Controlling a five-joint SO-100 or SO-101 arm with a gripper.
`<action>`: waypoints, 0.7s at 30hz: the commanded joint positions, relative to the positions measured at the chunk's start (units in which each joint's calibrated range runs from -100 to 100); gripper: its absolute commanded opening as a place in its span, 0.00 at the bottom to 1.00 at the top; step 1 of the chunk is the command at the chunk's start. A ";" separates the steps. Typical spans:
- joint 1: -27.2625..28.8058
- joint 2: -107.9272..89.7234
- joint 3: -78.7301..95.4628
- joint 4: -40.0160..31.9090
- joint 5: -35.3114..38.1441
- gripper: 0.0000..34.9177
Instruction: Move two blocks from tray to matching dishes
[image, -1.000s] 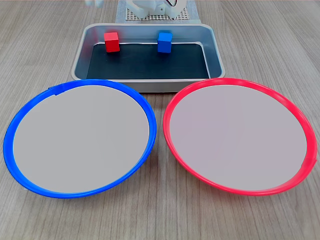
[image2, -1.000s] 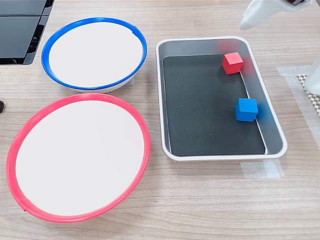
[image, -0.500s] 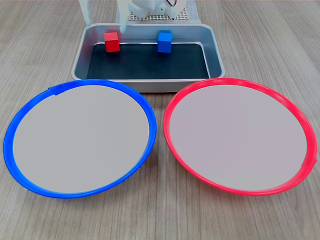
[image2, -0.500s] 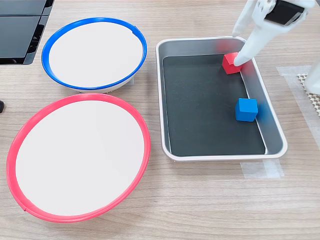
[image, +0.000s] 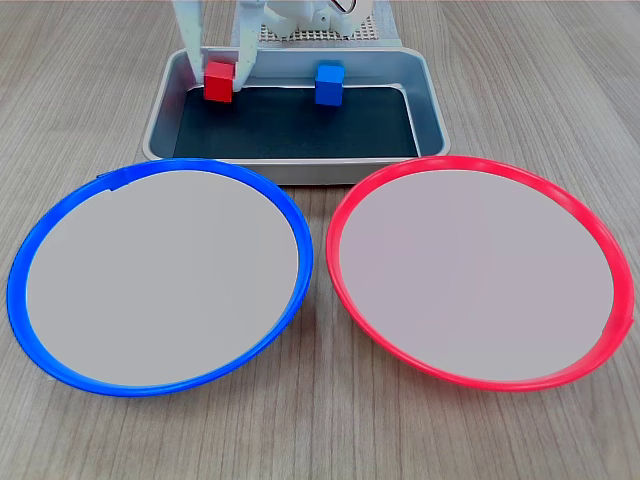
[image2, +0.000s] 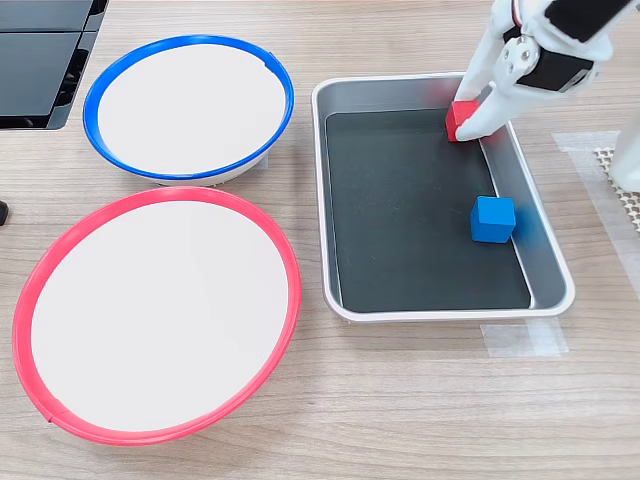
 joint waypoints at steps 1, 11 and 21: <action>-9.74 1.04 -8.80 3.95 -9.62 0.01; -44.37 41.98 -61.05 -4.72 -51.23 0.00; -46.91 62.96 -67.79 -19.24 -50.31 0.11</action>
